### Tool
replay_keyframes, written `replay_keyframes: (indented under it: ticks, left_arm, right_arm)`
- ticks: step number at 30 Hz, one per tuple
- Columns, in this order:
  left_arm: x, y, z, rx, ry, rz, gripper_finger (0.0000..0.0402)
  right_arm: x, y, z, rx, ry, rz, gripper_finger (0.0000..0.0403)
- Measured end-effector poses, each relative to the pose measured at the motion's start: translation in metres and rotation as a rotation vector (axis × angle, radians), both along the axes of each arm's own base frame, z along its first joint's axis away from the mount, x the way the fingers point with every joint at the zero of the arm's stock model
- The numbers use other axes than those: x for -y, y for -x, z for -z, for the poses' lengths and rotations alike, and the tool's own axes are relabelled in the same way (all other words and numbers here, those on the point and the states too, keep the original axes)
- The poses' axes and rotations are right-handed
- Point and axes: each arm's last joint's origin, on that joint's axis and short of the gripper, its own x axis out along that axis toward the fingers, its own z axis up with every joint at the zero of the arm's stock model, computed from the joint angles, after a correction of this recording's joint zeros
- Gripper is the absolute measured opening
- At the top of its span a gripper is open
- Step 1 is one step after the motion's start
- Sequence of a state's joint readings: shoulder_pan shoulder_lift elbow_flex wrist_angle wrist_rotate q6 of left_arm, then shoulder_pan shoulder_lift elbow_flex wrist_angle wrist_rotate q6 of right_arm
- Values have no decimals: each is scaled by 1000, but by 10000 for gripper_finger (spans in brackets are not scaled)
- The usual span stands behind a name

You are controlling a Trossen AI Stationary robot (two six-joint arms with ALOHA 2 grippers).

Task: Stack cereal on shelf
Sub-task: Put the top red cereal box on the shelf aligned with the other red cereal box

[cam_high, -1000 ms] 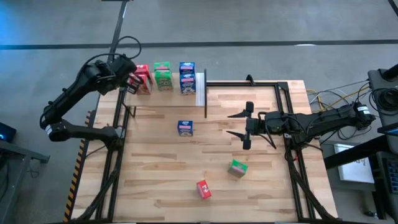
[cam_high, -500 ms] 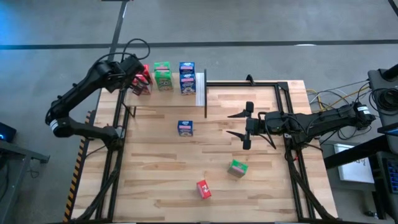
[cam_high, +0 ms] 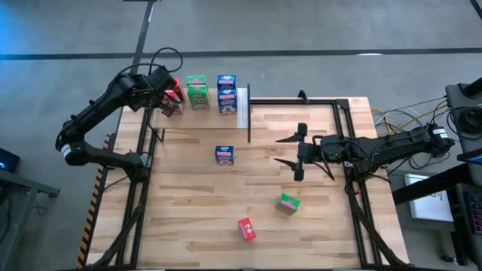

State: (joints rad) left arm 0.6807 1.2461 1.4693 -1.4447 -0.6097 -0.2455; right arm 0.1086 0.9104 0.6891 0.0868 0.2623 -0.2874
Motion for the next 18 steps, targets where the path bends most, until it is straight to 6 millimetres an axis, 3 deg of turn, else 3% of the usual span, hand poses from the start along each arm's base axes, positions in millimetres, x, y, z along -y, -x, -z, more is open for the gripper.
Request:
replay_keyframes:
  ticks: [18]
  left_arm:
    - [0,-1,0,7,-5,0,0]
  right_arm:
    - [0,0,0,0,0,0,272]
